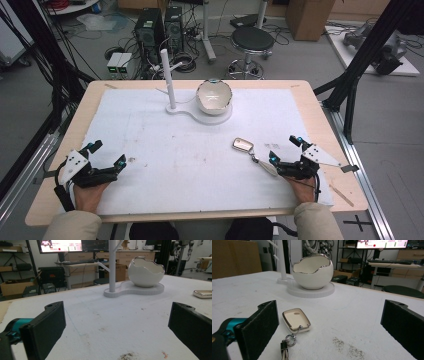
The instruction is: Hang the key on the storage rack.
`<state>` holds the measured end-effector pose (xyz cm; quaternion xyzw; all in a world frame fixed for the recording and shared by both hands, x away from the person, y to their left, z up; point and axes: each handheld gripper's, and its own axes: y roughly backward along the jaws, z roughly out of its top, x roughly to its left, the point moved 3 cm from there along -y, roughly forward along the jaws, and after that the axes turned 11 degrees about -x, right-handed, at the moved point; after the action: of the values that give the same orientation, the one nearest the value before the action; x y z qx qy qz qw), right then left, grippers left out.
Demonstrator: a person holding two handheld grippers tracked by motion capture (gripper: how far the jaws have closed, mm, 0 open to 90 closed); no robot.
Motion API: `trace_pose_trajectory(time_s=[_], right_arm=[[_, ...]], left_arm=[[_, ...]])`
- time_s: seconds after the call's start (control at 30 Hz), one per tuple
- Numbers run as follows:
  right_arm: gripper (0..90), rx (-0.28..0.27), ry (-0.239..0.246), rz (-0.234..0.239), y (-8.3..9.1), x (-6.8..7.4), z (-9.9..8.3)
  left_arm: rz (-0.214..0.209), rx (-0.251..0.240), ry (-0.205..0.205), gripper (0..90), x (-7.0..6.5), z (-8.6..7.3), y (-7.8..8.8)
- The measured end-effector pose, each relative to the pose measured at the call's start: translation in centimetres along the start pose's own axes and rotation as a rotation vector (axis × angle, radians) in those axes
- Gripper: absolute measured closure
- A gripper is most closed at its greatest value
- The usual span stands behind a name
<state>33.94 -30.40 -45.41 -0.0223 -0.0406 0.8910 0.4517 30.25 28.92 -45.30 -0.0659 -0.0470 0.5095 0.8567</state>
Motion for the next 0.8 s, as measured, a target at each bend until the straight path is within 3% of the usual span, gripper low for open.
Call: trace_pose_trajectory(time_s=[0.63, 0.73, 0.8], right_arm=[[0.7, -0.018, -0.006, -0.010, 0.12, -0.06, 0.07], [0.7, -0.014, -0.008, -0.021, 0.09, -0.08, 0.09], [0.7, 0.029, 0.008, -0.027, -0.11, -0.11, 0.23]], left_arm=[[0.017, -0.005, 0.008, 1.7, 0.11, 0.01, 0.08], [0.017, -0.004, 0.013, 1.7, 0.14, 0.01, 0.07], [0.016, -0.007, 0.012, 1.7, 0.14, 0.02, 0.09]])
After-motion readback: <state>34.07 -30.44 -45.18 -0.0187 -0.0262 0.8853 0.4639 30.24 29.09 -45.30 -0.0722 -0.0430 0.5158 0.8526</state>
